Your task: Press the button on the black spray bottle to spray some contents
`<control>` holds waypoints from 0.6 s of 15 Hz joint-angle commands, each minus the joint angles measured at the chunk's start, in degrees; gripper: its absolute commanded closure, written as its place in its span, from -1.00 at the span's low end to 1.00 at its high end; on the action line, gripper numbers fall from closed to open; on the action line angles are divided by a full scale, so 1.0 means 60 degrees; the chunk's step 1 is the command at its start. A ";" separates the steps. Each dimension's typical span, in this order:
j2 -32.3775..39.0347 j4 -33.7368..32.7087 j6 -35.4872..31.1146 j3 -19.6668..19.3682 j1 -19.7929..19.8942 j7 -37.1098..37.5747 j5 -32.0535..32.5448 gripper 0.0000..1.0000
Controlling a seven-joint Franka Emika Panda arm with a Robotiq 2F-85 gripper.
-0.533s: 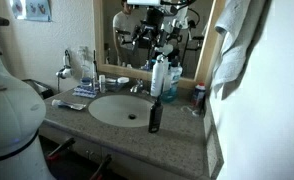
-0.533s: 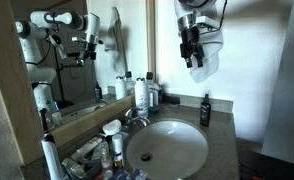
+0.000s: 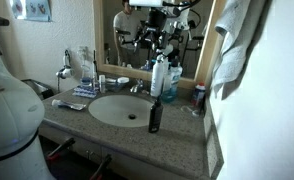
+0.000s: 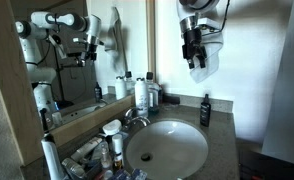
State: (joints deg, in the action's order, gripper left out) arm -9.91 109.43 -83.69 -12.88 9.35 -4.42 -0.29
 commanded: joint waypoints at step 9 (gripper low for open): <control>-0.0620 0.1500 -0.1040 -0.0488 0.0897 0.0426 0.0211 -1.00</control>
State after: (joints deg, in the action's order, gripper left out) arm -11.32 114.93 -86.74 -15.72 13.85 -4.08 -0.23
